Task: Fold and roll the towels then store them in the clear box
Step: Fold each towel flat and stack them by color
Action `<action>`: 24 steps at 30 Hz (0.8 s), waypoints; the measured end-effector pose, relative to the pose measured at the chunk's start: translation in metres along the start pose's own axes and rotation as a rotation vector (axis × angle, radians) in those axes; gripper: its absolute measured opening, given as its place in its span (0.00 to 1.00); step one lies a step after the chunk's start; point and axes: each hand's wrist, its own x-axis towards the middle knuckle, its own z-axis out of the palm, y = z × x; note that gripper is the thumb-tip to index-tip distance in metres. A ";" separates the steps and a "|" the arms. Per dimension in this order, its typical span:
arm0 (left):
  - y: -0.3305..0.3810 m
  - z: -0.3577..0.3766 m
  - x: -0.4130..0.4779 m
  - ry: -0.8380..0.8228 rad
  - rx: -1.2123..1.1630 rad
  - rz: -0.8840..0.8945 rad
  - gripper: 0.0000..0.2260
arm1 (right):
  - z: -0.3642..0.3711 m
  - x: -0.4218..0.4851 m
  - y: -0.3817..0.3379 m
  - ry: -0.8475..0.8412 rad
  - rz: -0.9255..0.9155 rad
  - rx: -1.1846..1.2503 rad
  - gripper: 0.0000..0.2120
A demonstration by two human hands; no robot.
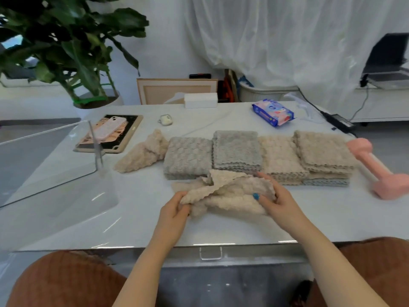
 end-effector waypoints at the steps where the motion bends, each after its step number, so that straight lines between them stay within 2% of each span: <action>1: 0.009 0.006 0.003 -0.002 -0.065 -0.004 0.11 | -0.014 -0.004 -0.004 0.022 0.005 -0.033 0.12; 3: 0.024 0.013 0.010 0.050 -0.052 0.014 0.09 | -0.036 -0.008 -0.010 0.097 0.016 -0.117 0.20; 4: 0.029 0.014 0.015 0.082 0.051 0.047 0.09 | -0.044 -0.010 -0.011 0.146 0.021 -0.165 0.21; 7: 0.040 0.014 0.031 0.104 0.648 0.145 0.10 | -0.058 -0.015 -0.017 0.279 0.069 -0.431 0.21; 9: 0.051 0.017 0.036 0.118 0.773 0.149 0.10 | -0.060 -0.018 -0.018 0.318 0.119 -0.618 0.21; 10: 0.059 0.019 0.038 0.114 0.702 0.127 0.10 | -0.059 -0.018 -0.018 0.348 0.109 -0.640 0.22; 11: 0.067 0.020 0.039 0.118 0.521 0.082 0.09 | -0.058 -0.016 -0.019 0.385 0.088 -0.627 0.23; 13: 0.085 0.021 0.043 0.104 0.033 -0.062 0.08 | -0.055 -0.012 -0.025 0.467 0.075 -0.430 0.22; 15: 0.102 0.020 0.044 0.076 -0.339 -0.136 0.08 | -0.054 -0.005 -0.040 0.493 0.106 0.111 0.16; 17: 0.111 0.018 0.040 0.097 -0.567 -0.054 0.09 | -0.054 -0.008 -0.060 0.346 0.061 0.576 0.11; 18: 0.113 0.017 0.038 0.136 -0.633 0.018 0.10 | -0.055 -0.009 -0.065 0.267 -0.025 0.688 0.13; 20: 0.109 0.008 0.031 0.260 -0.626 0.205 0.10 | -0.057 -0.015 -0.068 0.145 -0.252 0.756 0.19; 21: 0.107 0.002 0.027 0.316 -0.545 0.309 0.09 | -0.058 -0.019 -0.067 0.099 -0.334 0.748 0.20; 22: 0.101 -0.005 0.023 0.344 -0.422 0.409 0.07 | -0.059 -0.023 -0.064 0.053 -0.373 0.713 0.18; 24: 0.087 -0.020 0.011 0.310 -0.162 0.486 0.02 | -0.064 -0.030 -0.050 0.020 -0.310 0.609 0.10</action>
